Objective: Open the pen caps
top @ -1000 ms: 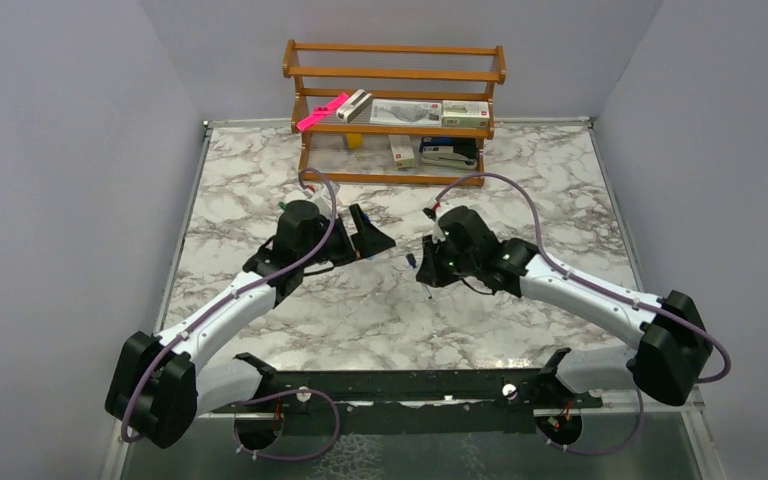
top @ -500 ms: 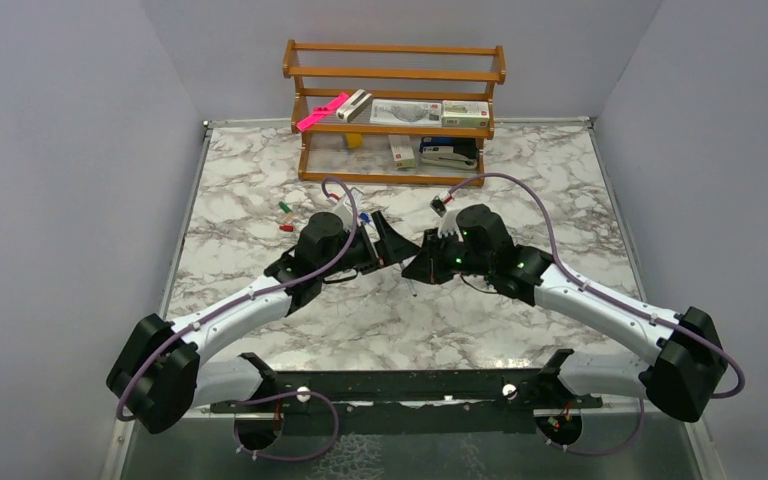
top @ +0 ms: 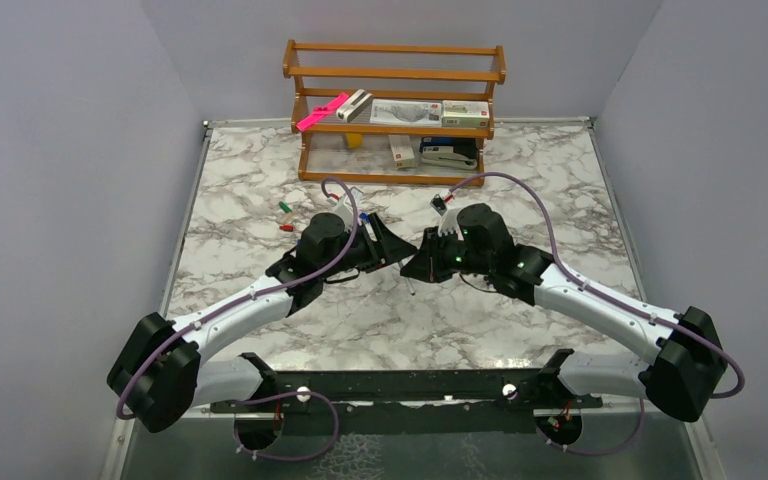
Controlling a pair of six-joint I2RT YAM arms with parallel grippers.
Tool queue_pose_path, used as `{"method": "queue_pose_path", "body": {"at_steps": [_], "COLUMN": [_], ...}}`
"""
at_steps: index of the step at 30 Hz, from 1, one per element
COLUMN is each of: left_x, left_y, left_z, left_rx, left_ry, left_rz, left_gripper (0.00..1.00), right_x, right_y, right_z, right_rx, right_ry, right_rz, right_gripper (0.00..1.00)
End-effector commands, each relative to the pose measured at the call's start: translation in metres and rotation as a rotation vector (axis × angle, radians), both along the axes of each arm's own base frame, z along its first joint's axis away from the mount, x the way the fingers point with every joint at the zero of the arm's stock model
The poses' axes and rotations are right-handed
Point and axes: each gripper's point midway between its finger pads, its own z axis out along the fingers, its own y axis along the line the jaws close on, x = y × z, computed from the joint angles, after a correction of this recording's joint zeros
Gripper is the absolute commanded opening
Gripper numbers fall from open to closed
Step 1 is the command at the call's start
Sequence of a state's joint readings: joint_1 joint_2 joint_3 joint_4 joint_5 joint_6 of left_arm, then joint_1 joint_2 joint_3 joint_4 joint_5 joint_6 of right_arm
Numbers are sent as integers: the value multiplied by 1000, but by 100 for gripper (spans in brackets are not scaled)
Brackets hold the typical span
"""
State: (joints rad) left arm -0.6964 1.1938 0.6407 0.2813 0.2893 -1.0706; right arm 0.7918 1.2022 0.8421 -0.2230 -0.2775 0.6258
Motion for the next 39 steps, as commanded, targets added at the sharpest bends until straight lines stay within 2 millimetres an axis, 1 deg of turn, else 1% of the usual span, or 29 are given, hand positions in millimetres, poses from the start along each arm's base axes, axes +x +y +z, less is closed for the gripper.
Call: {"method": "queue_pose_path", "body": {"at_steps": [1,4,7,9,10,12,14,17,19,20,21,25,27,31,34,39], "left_x": [1,1,0,0,0,0,-1,-1,-1,-1,-1,-2,-2,-5,-8,-11], "left_y": [0,-1,-3,-4,-4,-5,-5,-7,-7,-7,-7,-9,-10,-14,-17,-20], "left_z": [7,6,3,1,0,-2,-4,-6,-7,-7,-6,-1,5,18,27,38], "left_rx": [-19,-15,-11,-7,-5,-1,2,4,7,5,4,-8,-22,-76,-116,-160], "left_ry": [-33,-29,-22,-17,-15,-10,-5,2,4,4,4,-4,-12,-27,-33,-34], "left_rz": [11,6,-3,-8,-11,-15,-19,-23,-23,-23,-25,-34,-40,-60,-78,-100], "left_gripper": [55,48,37,32,28,16,7,5,4,4,4,4,4,4,4,4], "right_x": [6,7,8,10,10,11,12,14,14,14,13,8,6,3,1,-7], "right_y": [-3,-5,-6,-7,-7,-8,-9,-9,-8,-7,-7,-7,-10,-18,-22,-21], "right_z": [-5,-7,-9,-10,-10,-9,-10,-8,-6,-4,-3,3,6,10,13,21], "right_rx": [-12,-22,-29,-31,-32,-31,-32,-28,-24,-21,-20,-10,4,39,94,201], "right_ry": [-1,1,4,6,8,8,10,10,9,6,6,5,5,16,32,71], "right_rz": [-33,-42,-48,-53,-55,-58,-64,-68,-63,-61,-54,-21,-3,22,47,125], "right_gripper": [1,1,1,1,1,1,1,1,3,6,11,27,33,38,39,40]}}
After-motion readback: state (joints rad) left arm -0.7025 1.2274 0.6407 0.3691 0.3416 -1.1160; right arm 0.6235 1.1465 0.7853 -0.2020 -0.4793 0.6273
